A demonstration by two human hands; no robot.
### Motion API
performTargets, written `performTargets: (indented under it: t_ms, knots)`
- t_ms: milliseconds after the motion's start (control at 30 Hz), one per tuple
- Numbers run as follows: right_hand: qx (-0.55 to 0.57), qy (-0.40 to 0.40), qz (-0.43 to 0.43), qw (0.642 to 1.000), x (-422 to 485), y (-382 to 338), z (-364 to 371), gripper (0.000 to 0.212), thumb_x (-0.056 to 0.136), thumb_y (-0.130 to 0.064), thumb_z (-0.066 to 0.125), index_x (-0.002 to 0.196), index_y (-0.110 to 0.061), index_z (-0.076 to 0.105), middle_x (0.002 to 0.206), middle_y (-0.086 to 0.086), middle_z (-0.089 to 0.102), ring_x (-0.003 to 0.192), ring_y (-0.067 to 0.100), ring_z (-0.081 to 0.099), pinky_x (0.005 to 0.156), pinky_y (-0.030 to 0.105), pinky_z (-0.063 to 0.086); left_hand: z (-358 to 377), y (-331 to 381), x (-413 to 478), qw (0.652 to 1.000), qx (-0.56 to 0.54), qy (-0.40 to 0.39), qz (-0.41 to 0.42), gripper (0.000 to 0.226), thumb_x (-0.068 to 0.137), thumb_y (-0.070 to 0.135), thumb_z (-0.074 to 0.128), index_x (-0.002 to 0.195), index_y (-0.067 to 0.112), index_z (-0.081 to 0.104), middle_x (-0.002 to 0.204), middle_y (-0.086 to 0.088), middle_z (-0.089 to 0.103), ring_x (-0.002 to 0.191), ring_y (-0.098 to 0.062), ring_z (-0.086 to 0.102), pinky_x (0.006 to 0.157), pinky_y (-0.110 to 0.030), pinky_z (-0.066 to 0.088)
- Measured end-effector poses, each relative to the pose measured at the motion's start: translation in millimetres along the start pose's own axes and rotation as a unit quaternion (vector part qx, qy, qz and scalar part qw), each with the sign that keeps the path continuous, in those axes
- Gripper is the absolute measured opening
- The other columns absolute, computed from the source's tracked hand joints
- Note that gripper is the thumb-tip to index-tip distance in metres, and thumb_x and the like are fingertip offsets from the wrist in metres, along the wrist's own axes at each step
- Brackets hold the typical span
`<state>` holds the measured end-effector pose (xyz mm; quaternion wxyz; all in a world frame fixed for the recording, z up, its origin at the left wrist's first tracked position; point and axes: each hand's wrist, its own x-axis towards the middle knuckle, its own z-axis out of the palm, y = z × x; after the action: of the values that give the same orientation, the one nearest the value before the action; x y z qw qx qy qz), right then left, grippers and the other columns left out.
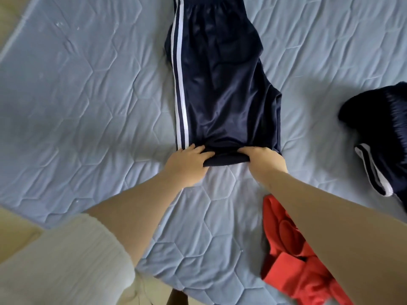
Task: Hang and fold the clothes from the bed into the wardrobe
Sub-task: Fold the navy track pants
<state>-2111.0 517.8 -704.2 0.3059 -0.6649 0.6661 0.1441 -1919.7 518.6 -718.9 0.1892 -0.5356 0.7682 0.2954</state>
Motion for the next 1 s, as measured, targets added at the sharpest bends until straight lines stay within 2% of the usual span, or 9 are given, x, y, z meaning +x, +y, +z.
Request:
performTargets:
  t_ms: [100,233,333,433,533,700,800,900,1000]
  knots:
    - [-0.019,-0.066,0.005,0.998,-32.9,-8.4,-2.6,0.055,0.089,-0.007,0.037,0.13,-0.041,0.049,0.131,0.005,0.055,0.116,0.032,0.053,0.089,0.035,0.042,-13.4,3.8,-32.2,0.987,-0.132,-0.088,-0.029,0.04,0.098,0.03,0.035,0.137,0.036,0.042,0.14,0.0,0.047,0.127,-0.024,0.044,0.096,-0.031,0.036]
    - [-0.019,-0.193,-0.02,0.981,-102.5,-24.6,20.3,0.048,0.088,-0.011,0.04,0.128,-0.037,0.052,0.133,0.003,0.054,0.12,0.027,0.052,0.099,0.037,0.043,-2.5,8.3,-101.9,0.957,-0.162,-0.234,-0.056,0.037,0.097,0.036,0.038,0.132,0.034,0.049,0.126,-0.005,0.058,0.108,-0.025,0.057,0.08,-0.025,0.04]
    - [-0.017,-0.272,-0.03,0.962,-163.2,-39.7,39.8,0.045,0.09,-0.011,0.039,0.128,-0.031,0.053,0.132,0.004,0.055,0.121,0.026,0.052,0.098,0.036,0.043,14.2,14.6,-158.5,0.926,-0.18,-0.322,-0.084,0.038,0.094,0.039,0.04,0.129,0.033,0.05,0.114,-0.005,0.062,0.099,-0.024,0.06,0.086,-0.028,0.047]
    - [-0.011,-0.339,-0.045,0.94,-214.6,-49.8,49.2,0.044,0.091,-0.01,0.038,0.13,-0.024,0.052,0.134,0.007,0.053,0.124,0.027,0.049,0.098,0.034,0.04,24.9,21.1,-203.7,0.891,-0.192,-0.396,-0.11,0.035,0.084,0.041,0.04,0.112,0.026,0.056,0.071,0.004,0.055,0.06,-0.014,0.055,0.066,-0.023,0.045]
    - [0.0,-0.384,-0.052,0.922,-243.4,-51.2,49.0,0.043,0.092,-0.009,0.039,0.132,-0.018,0.051,0.137,0.008,0.05,0.126,0.025,0.046,0.099,0.03,0.037,26.5,30.3,-229.1,0.852,-0.21,-0.459,-0.141,0.025,0.082,0.041,0.041,0.097,0.025,0.051,0.066,0.007,0.048,0.045,-0.008,0.047,0.053,-0.016,0.039]
    - [0.003,-0.348,-0.05,0.936,-228.9,-45.6,25.8,0.035,0.091,-0.01,0.04,0.122,-0.011,0.058,0.129,0.011,0.056,0.118,0.026,0.052,0.094,0.03,0.037,6.8,34.1,-216.2,0.858,-0.232,-0.43,-0.162,0.054,0.087,0.044,0.045,0.135,0.02,0.039,0.111,-0.004,0.067,0.09,-0.017,0.069,0.087,-0.028,0.052]
    - [0.016,-0.305,-0.049,0.951,-199.5,-40.2,3.4,0.036,0.09,-0.01,0.04,0.12,-0.016,0.059,0.129,0.012,0.056,0.118,0.027,0.052,0.095,0.032,0.04,-24.2,30.3,-188.3,0.872,-0.23,-0.403,-0.158,0.059,0.088,0.041,0.045,0.141,0.021,0.031,0.116,-0.008,0.066,0.089,-0.019,0.07,0.082,-0.029,0.052]
    - [0.018,-0.261,-0.048,0.964,-166.4,-36.7,-23.8,0.04,0.089,-0.013,0.039,0.125,-0.021,0.055,0.136,0.009,0.051,0.124,0.027,0.048,0.101,0.035,0.039,-62.7,23.7,-158.3,0.931,-0.124,-0.333,-0.086,0.042,0.087,0.037,0.045,0.127,0.023,0.051,0.101,0.005,0.06,0.08,-0.012,0.061,0.073,-0.025,0.044]
    - [0.012,-0.199,-0.037,0.979,-135.8,-36.7,-51.4,0.041,0.09,-0.014,0.038,0.126,-0.026,0.053,0.137,0.006,0.05,0.124,0.029,0.048,0.101,0.038,0.04,-102.0,19.7,-128.5,0.94,-0.168,-0.287,-0.076,0.021,0.087,0.02,0.045,0.099,0.017,0.061,0.083,0.0,0.056,0.079,-0.022,0.068,0.075,-0.03,0.053]
